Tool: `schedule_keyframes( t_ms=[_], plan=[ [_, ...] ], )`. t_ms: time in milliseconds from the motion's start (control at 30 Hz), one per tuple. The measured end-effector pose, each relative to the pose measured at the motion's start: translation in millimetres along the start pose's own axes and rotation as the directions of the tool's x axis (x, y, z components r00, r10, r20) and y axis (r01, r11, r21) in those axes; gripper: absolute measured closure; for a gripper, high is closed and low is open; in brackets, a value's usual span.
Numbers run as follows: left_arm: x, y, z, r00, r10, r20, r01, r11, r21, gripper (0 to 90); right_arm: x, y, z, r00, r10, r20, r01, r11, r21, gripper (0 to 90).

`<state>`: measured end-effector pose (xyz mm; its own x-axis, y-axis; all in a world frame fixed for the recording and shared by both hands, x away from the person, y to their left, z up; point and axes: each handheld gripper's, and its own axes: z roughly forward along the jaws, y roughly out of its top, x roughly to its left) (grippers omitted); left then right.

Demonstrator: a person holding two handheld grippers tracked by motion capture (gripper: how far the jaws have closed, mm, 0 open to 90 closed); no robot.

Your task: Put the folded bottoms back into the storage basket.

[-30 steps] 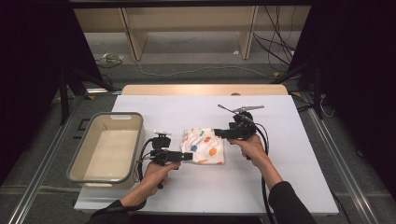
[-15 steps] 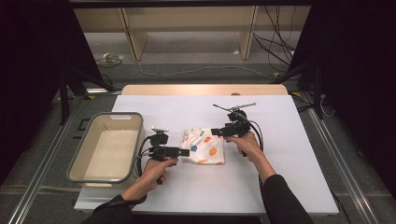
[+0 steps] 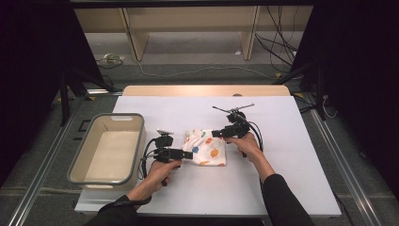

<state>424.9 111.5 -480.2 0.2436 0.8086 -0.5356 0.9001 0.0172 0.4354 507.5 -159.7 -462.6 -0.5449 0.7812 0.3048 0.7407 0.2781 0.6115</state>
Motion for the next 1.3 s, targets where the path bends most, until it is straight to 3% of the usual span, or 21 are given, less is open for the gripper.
schedule_keyframes(
  t_ms=[533, 700, 767, 833, 1000, 1300],
  plan=[
    [-2.8, 0.2, 7.5, 0.9998, 0.014, -0.011, -0.014, 0.9999, -0.001, 66.8, -8.0, -2.8, 16.0, 0.9993, 0.037, 0.004, -0.037, 0.998, 0.044, 32.4],
    [-2.7, 0.0, 9.0, 0.9996, 0.026, -0.014, -0.026, 0.9997, 0.000, 74.1, -8.3, -3.4, 16.0, 0.9993, 0.036, 0.007, -0.036, 0.999, 0.041, 44.5],
    [-2.1, 0.0, 9.2, 0.9995, 0.029, -0.010, -0.029, 0.9996, 0.000, 76.5, -8.0, -3.9, 16.4, 0.9992, 0.041, 0.001, -0.041, 0.998, 0.044, 53.4],
    [-2.1, 0.0, 9.1, 0.9995, 0.030, -0.009, -0.030, 0.9996, -0.001, 77.5, -7.7, -4.1, 16.8, 0.9990, 0.044, -0.004, -0.044, 0.998, 0.046, 55.9],
    [-4.0, -0.4, 8.5, 0.9991, 0.041, -0.011, -0.041, 0.9991, -0.010, 81.7, -5.8, -5.1, 19.4, 0.9992, 0.037, -0.018, -0.036, 0.998, 0.059, 74.8],
    [-3.7, -0.2, 5.3, 0.9981, 0.059, 0.020, -0.059, 0.9981, -0.019, 83.6, -1.7, -3.2, 14.4, 0.9990, 0.015, -0.042, -0.013, 0.999, 0.038, 80.1]
  ],
)
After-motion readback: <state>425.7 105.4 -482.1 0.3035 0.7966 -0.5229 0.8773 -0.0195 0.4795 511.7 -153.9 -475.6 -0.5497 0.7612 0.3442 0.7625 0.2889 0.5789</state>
